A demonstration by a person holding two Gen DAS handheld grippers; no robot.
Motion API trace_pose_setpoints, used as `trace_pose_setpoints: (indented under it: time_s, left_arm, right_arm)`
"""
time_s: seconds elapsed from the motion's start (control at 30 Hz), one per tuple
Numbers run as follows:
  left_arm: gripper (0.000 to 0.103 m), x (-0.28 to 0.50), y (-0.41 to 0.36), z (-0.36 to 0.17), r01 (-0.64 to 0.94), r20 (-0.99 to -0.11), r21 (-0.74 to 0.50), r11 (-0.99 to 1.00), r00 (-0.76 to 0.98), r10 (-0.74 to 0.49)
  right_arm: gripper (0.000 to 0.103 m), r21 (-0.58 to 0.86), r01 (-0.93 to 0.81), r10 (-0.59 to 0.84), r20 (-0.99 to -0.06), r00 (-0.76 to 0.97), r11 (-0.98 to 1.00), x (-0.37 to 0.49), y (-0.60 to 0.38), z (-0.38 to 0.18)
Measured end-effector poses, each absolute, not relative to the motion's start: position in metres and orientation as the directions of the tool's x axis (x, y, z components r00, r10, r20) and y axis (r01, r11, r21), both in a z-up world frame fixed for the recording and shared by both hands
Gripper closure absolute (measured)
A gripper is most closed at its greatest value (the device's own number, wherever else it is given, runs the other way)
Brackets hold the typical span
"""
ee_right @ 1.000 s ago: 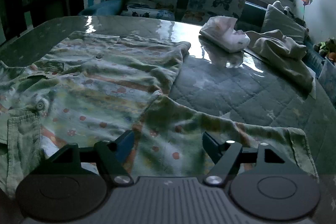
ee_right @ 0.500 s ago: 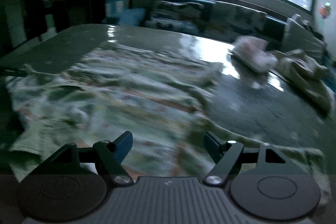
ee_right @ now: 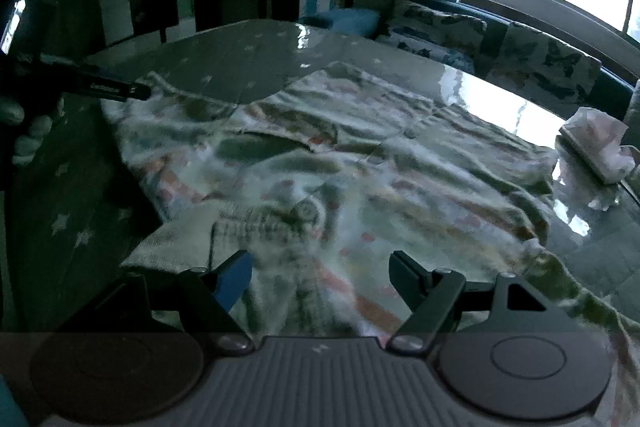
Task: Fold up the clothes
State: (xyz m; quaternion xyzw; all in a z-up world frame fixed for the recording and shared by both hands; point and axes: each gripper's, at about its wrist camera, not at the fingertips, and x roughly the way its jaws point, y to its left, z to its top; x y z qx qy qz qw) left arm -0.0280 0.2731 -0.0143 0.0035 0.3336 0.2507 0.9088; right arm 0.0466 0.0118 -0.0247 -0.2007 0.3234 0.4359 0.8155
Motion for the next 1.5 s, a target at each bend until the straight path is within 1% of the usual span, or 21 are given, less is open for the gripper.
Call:
trace_pose_setpoints:
  time_s: [0.1, 0.13, 0.23, 0.3, 0.37, 0.4, 0.5, 0.57, 0.63, 0.77, 0.87, 0.93, 1.07, 1.23, 1.3, 1.5]
  left_arm:
    - [0.053, -0.025, 0.257, -0.024, -0.393, -0.613, 0.208, 0.896, 0.662, 0.432]
    - [0.053, -0.024, 0.252, -0.028, -0.383, -0.616, 0.223, 0.896, 0.657, 0.434]
    - [0.051, -0.028, 0.24, -0.034, -0.355, -0.58, 0.303, 0.884, 0.668, 0.467]
    - [0.05, -0.026, 0.242, -0.033, -0.355, -0.589, 0.306, 0.883, 0.658, 0.469]
    - [0.05, -0.024, 0.247, -0.028, -0.371, -0.613, 0.261, 0.891, 0.65, 0.45]
    - [0.05, -0.023, 0.25, -0.025, -0.381, -0.626, 0.233, 0.895, 0.646, 0.438]
    - [0.043, -0.019, 0.251, -0.013, -0.392, -0.648, 0.157, 0.907, 0.652, 0.394]
    - [0.037, -0.015, 0.243, -0.005, -0.375, -0.646, 0.125, 0.918, 0.672, 0.362]
    - [0.029, -0.01, 0.23, 0.003, -0.344, -0.642, 0.104, 0.933, 0.694, 0.328]
    - [0.025, 0.003, 0.2, 0.015, -0.258, -0.64, 0.056, 0.964, 0.732, 0.233]
    - [0.025, 0.014, 0.176, 0.014, -0.192, -0.641, 0.025, 0.981, 0.75, 0.163]
    - [0.025, 0.021, 0.16, 0.01, -0.148, -0.647, 0.017, 0.989, 0.752, 0.124]
    - [0.027, 0.031, 0.136, -0.004, -0.087, -0.679, 0.017, 0.996, 0.73, 0.075]
    - [0.028, 0.032, 0.123, -0.022, -0.071, -0.716, 0.014, 0.997, 0.696, 0.06]
    - [0.027, 0.031, 0.121, -0.025, -0.07, -0.718, 0.016, 0.997, 0.694, 0.061]
    - [0.026, 0.032, 0.12, -0.024, -0.074, -0.728, 0.02, 0.997, 0.682, 0.065]
  right_arm:
    - [0.025, -0.05, -0.846, 0.577, -0.71, 0.404, 0.531, 0.04, 0.01, -0.028]
    - [0.025, -0.05, -0.846, 0.576, -0.711, 0.403, 0.531, 0.039, 0.008, -0.027]
    - [0.025, -0.046, -0.848, 0.575, -0.715, 0.397, 0.528, 0.037, 0.004, -0.026]
    - [0.025, -0.023, -0.845, 0.583, -0.715, 0.387, 0.534, 0.038, -0.003, -0.023]
    - [0.021, -0.003, -0.83, 0.589, -0.703, 0.398, 0.558, 0.041, -0.01, -0.02]
    - [0.021, 0.009, -0.82, 0.591, -0.698, 0.404, 0.572, 0.043, -0.014, -0.018]
    - [0.021, 0.03, -0.789, 0.584, -0.69, 0.427, 0.613, 0.049, -0.026, -0.015]
    - [0.021, 0.034, -0.77, 0.57, -0.693, 0.441, 0.638, 0.053, -0.034, -0.016]
    - [0.021, 0.04, -0.748, 0.555, -0.697, 0.454, 0.663, 0.056, -0.044, -0.018]
    - [0.021, 0.053, -0.712, 0.539, -0.694, 0.477, 0.7, 0.059, -0.062, -0.019]
    - [0.021, 0.069, -0.671, 0.524, -0.685, 0.506, 0.738, 0.063, -0.078, -0.019]
    - [0.021, 0.073, -0.642, 0.501, -0.694, 0.517, 0.764, 0.066, -0.086, -0.023]
    - [0.021, 0.068, -0.616, 0.472, -0.709, 0.524, 0.785, 0.066, -0.098, -0.029]
    - [0.021, 0.062, -0.592, 0.468, -0.681, 0.563, 0.803, 0.07, -0.109, -0.021]
    - [0.021, 0.064, -0.572, 0.459, -0.673, 0.58, 0.818, 0.076, -0.112, -0.02]
    - [0.02, 0.074, -0.543, 0.433, -0.697, 0.571, 0.836, 0.086, -0.115, -0.031]
